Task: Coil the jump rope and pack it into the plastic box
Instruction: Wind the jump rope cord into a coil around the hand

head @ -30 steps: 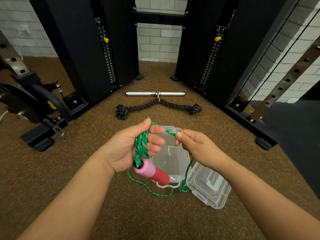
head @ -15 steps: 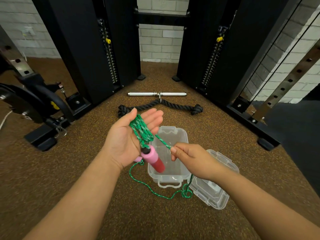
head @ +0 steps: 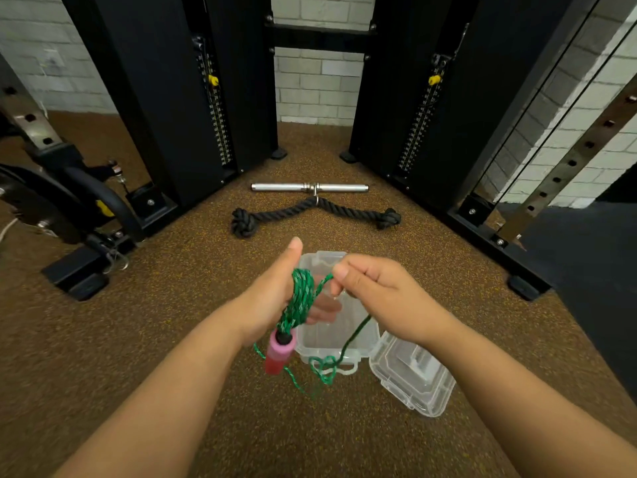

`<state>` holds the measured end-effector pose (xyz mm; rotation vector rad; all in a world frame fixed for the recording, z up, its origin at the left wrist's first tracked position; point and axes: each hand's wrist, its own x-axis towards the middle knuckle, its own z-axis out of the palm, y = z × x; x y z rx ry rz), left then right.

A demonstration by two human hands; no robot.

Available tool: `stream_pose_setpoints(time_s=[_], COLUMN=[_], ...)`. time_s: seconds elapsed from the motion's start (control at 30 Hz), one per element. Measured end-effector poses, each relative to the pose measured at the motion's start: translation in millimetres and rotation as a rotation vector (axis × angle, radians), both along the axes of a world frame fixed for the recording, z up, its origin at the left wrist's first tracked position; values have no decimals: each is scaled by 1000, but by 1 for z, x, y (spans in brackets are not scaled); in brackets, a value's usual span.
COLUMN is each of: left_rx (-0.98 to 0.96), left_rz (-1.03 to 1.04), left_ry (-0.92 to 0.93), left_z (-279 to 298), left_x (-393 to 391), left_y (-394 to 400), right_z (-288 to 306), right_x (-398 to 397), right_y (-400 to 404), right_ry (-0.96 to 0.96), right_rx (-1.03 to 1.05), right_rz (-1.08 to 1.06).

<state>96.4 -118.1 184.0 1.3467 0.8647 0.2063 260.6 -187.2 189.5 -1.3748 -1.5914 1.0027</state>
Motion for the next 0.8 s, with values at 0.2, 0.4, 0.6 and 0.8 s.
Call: stream_pose_setpoints(time_s=[0.2,0.4,0.6,0.8], left_rx=[-41,-75,-250,-271], left_rz=[-246,55,448,609], left_ry=[-9,-246,-516,-577], left_z=[15,13,15,12], left_x=[-6,-19,-37,-45], left_y=[-3,10,33,41], right_z=[-11,-14,-23,-28], right_x=[8,13,29,44], right_y=[8,8,5,5], right_ry=[-21,296,267,254], right_rx=[-73,-299,-326,-315], right_rz=[-127,-63,-47,-118])
